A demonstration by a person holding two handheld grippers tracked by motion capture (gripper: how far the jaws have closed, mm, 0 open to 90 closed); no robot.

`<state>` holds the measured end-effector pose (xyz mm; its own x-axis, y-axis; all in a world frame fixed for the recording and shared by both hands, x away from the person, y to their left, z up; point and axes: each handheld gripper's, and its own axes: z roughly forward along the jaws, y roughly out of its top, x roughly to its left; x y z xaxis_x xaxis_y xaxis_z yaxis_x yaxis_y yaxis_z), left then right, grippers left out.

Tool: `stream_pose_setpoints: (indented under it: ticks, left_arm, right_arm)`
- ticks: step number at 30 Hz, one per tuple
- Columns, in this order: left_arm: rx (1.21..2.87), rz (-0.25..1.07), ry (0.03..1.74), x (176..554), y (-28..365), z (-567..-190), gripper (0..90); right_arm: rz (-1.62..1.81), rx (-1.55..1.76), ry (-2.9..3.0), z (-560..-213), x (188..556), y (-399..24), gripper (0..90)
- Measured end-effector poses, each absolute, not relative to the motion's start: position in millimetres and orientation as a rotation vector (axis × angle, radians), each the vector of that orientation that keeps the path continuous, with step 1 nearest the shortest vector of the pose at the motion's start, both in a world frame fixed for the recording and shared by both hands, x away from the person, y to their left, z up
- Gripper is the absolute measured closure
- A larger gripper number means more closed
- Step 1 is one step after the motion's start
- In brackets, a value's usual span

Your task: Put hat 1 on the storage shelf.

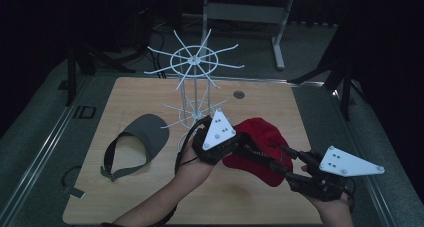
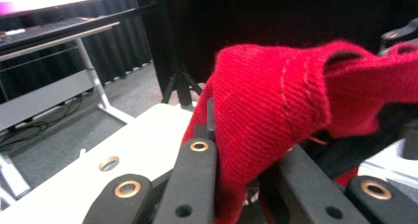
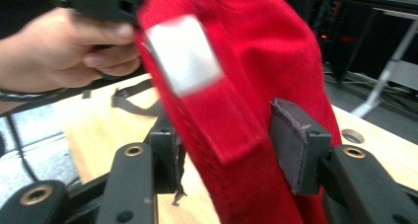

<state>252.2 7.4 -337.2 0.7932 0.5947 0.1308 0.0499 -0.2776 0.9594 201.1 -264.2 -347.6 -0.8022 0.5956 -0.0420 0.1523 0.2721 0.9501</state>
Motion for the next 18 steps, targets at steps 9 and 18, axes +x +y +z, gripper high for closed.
stream_pose_setpoints:
  ticks: [9,18]
  left_arm:
    - [1.811,0.517,0.514,257,20,-344,87.9]
    - [1.825,0.458,0.457,258,30,-345,87.9]
  right_arm:
    - [1.683,0.570,2.160,-336,192,-275,46.6]
    - [1.547,0.599,2.152,-340,203,-274,55.3]
